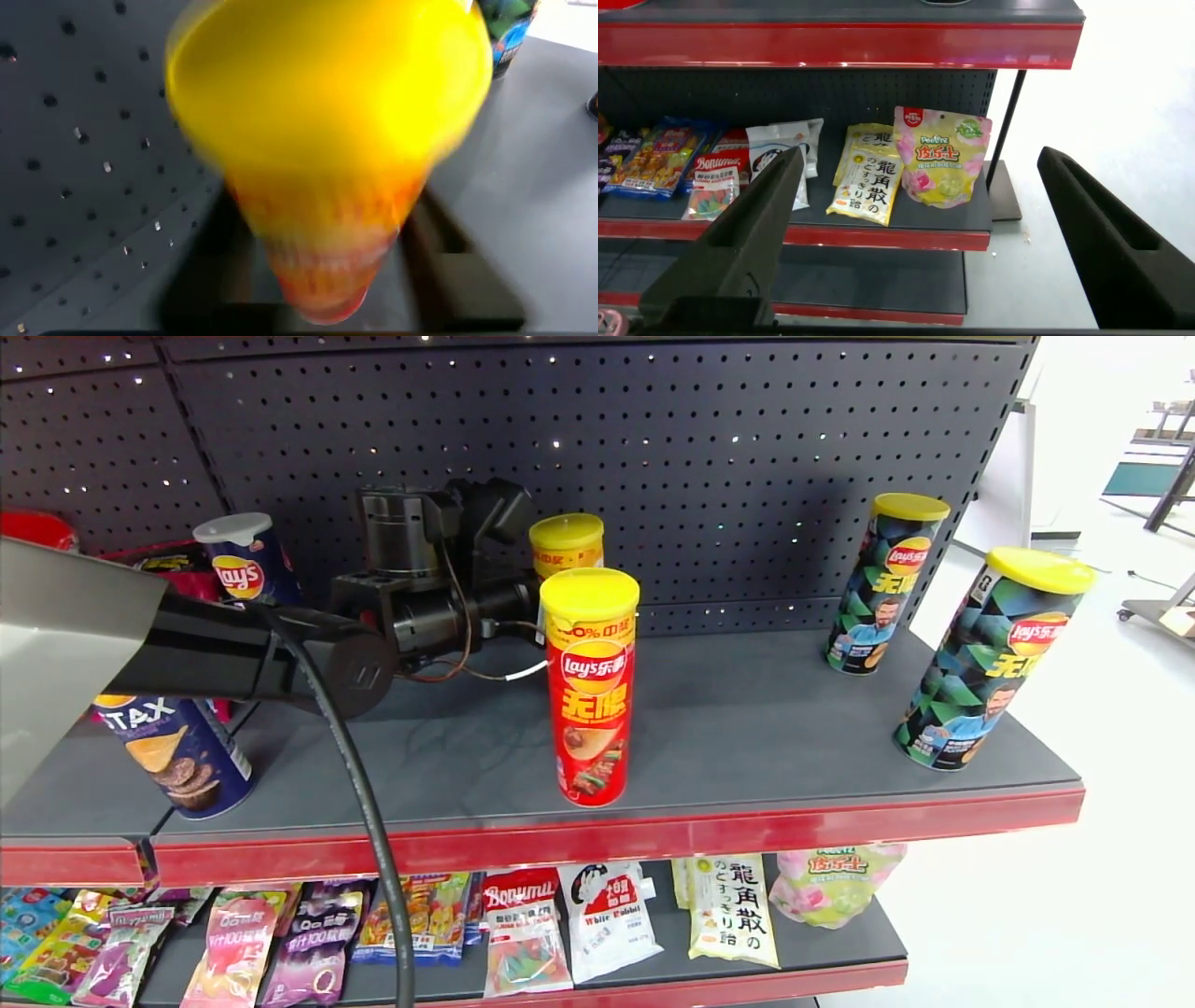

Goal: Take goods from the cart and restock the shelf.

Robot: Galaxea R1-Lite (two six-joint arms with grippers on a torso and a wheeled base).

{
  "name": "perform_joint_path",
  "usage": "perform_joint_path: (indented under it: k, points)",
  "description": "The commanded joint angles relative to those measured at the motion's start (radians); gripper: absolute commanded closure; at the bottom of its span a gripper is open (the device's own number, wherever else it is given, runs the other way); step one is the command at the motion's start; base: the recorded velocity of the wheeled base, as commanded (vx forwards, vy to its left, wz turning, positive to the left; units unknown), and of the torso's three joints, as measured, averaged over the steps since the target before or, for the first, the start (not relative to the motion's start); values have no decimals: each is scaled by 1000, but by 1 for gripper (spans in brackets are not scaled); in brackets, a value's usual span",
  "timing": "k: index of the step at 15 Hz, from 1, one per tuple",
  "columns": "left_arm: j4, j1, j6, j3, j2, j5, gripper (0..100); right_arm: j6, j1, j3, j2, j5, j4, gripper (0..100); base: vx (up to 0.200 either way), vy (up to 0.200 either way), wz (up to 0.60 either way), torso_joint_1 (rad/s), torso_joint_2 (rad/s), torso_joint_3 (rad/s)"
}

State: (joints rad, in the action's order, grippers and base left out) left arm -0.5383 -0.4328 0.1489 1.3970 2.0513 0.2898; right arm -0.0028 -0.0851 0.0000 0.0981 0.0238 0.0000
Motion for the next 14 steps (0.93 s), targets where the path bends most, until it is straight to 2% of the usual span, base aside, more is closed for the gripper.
perform_joint_path:
  k: [1,4,10,13,14]
  points:
    - [-3,0,-2,-3,-5,-3,0,0,-1,0,2,1,0,0,0,0,0,0,0,0]
    - [-5,2,-3,-7,-13,-4,0,0,-1,0,2,1,0,0,0,0,0,0,0,0]
    - [-8,12,-3,-118,-79,-15,0,0,-1,0,2,-1,0,0,0,0,0,0,0,0]
    - [-12,101,-2,-388,-229,-17,0,0,-1,0,2,1,0,0,0,0,0,0,0,0]
    - [-14,120,-2,-443,-270,-17,0,1,-1,0,2,1,0,0,0,0,0,0,0,0]
